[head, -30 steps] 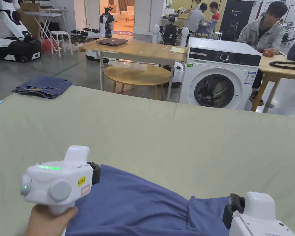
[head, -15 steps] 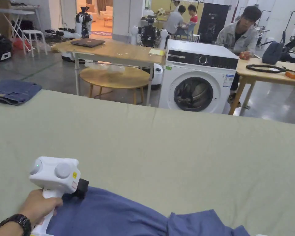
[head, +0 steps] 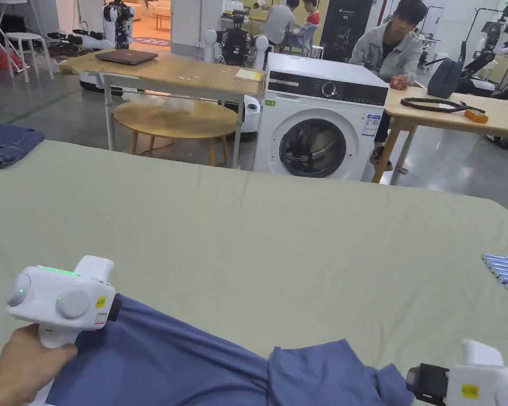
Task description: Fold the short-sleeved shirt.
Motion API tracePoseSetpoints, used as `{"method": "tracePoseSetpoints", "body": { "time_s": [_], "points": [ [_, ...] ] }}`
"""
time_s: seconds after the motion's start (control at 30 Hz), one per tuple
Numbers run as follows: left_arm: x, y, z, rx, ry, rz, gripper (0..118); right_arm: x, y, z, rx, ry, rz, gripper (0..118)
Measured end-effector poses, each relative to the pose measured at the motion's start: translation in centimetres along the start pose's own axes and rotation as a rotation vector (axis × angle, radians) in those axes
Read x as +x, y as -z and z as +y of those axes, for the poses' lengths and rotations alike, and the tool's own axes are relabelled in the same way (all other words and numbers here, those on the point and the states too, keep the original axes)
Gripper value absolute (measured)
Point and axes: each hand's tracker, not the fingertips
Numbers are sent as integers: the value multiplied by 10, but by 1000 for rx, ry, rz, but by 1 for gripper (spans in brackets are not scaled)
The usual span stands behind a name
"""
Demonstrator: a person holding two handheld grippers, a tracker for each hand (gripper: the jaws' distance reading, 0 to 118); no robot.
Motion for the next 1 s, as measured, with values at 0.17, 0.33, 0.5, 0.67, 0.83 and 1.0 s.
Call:
{"method": "tracePoseSetpoints", "body": {
  "time_s": [0.17,0.33,0.5,0.67,0.83,1.0],
  "points": [
    [-5,-24,5,49,15,3,0,-15,51,24,-156,-9,-1,64],
    [-7,-23,5,56,24,0,0,-34,87,25,-258,-51,-49,63],
    [-6,-21,2,50,16,2,0,-57,83,22,-238,-127,-79,3],
    [-7,-29,1,59,2,0,0,-61,73,14,-192,-143,-74,3],
    [-10,-51,8,116,3,-1,0,-53,32,14,-21,-122,-69,2],
    [-13,-87,17,199,-8,10,0,-45,-25,33,161,-101,-54,2]
  ]
}}
